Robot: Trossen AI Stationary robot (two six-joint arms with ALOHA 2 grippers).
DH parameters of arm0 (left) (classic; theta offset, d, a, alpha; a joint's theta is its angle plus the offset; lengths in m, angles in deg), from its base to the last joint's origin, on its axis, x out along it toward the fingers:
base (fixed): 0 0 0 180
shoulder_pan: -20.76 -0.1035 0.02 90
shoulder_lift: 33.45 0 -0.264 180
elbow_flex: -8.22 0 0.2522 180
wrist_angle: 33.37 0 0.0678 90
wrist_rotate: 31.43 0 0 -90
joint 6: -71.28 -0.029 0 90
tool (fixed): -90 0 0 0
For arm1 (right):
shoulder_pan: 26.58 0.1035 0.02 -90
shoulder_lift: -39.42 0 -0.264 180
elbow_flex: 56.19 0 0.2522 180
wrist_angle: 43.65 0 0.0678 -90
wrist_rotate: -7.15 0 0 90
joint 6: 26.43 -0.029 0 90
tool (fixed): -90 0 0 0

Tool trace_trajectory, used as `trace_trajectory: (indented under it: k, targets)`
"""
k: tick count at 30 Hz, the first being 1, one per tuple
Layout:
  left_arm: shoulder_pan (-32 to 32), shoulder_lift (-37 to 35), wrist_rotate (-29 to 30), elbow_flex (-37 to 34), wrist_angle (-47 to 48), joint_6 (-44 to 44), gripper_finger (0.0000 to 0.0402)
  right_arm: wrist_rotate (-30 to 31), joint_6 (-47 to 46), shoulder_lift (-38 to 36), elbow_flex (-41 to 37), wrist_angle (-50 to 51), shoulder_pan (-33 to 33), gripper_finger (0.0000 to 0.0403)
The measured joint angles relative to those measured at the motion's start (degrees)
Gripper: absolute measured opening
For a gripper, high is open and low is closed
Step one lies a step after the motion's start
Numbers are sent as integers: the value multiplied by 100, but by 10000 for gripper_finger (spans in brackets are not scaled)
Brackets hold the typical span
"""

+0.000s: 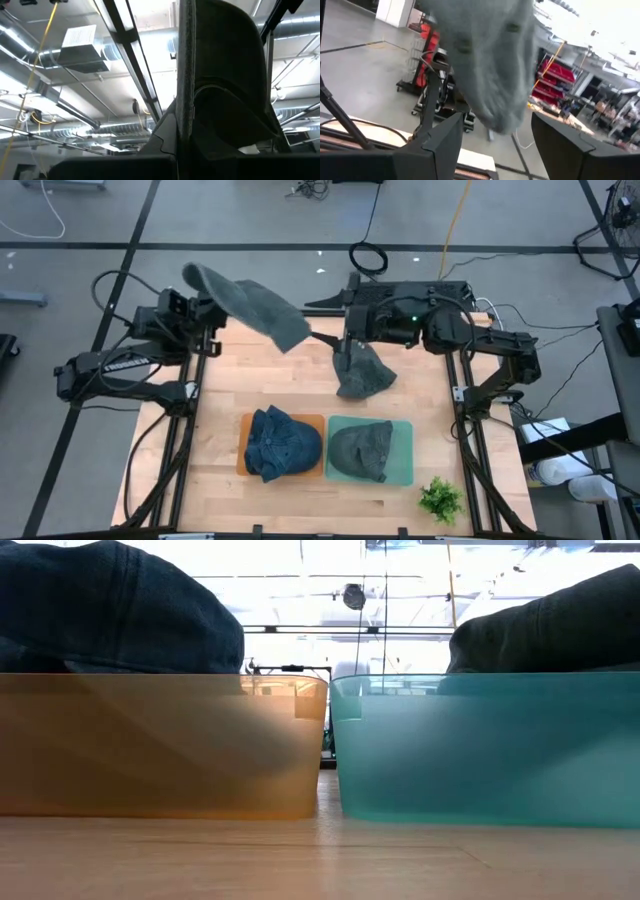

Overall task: Pick & Place hat
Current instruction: Put the left gray cap into the blue green bin

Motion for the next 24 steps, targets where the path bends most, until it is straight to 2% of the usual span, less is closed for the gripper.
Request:
trace_trajectory:
  k: [10,18,24]
  targets:
    - [201,818,-271,810,542,-211,7,191,95,-13,-1,-223,290,214]
    - [248,897,-406,1084,637,-259,7,339,88,-43,4,23,313,145]
    - [246,875,-410,1086,747,-205,7,339,88,-42,4,33,313,67]
